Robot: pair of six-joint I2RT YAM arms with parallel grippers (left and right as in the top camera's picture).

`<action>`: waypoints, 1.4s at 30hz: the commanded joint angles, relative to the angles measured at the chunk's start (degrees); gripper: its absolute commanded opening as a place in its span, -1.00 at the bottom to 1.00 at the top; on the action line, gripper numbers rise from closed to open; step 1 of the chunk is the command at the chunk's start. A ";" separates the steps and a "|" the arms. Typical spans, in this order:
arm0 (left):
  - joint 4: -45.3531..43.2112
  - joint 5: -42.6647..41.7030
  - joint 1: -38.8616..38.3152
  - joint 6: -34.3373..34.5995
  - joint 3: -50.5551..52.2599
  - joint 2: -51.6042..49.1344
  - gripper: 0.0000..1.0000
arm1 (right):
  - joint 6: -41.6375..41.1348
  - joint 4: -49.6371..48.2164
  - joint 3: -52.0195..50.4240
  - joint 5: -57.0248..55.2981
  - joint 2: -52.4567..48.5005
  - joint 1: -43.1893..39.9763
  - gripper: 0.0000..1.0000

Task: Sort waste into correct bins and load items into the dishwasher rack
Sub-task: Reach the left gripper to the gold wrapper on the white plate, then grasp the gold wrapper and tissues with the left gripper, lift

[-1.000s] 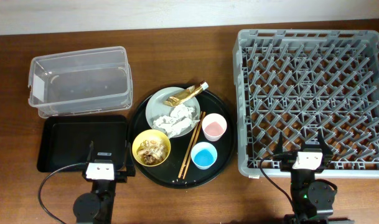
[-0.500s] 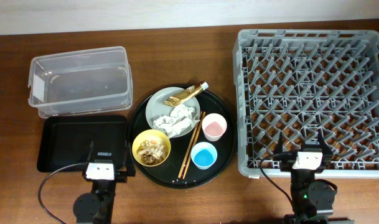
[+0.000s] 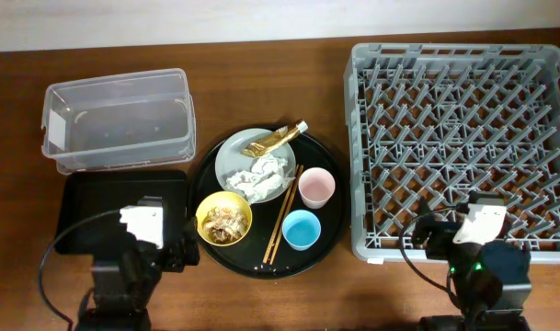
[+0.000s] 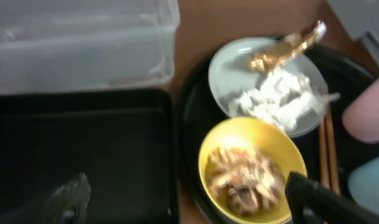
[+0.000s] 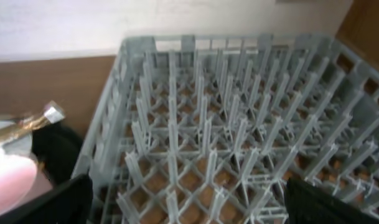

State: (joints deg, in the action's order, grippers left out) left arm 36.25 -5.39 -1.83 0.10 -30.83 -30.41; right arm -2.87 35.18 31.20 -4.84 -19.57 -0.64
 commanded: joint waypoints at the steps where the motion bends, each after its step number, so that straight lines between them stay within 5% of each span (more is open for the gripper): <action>1: 8.87 -6.51 0.07 0.61 -9.27 -7.58 0.99 | -0.61 11.63 12.46 5.27 -8.50 0.24 0.97; 4: 21.42 -7.52 0.07 0.76 -19.93 -18.75 0.99 | -0.63 19.45 20.15 8.90 -14.60 0.24 0.97; 11: 14.16 -8.37 -2.36 -3.41 -27.26 -33.05 0.98 | -0.63 19.63 20.13 9.16 -14.60 0.24 0.97; 17: -19.30 2.47 -18.14 -7.98 -27.78 -55.36 0.98 | -0.61 20.04 20.13 9.14 -14.62 0.24 0.97; 22: -39.32 3.08 -19.56 -7.98 -27.78 -70.99 0.85 | -0.61 20.13 20.09 9.14 -14.71 0.24 0.97; 34: -44.11 3.06 -19.56 -7.98 -27.78 -82.12 0.79 | -0.61 20.11 20.09 9.16 -14.71 0.24 0.97; 36: -42.49 3.08 -19.56 -7.98 -27.74 -82.18 0.32 | -0.61 20.11 20.09 9.14 -14.71 0.24 0.97; 40: -42.47 3.08 -19.54 -7.96 -27.85 -81.85 -1.00 | -0.61 20.15 20.09 9.14 -14.71 0.24 0.97; 42: -42.45 3.61 -19.50 -7.93 -27.96 -79.73 -1.00 | -0.61 20.15 20.09 9.14 -14.71 0.24 0.97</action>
State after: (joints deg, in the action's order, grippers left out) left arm -6.24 -2.52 -21.17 -7.53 -58.13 -111.90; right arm -3.03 55.35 50.26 4.05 -34.44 -0.67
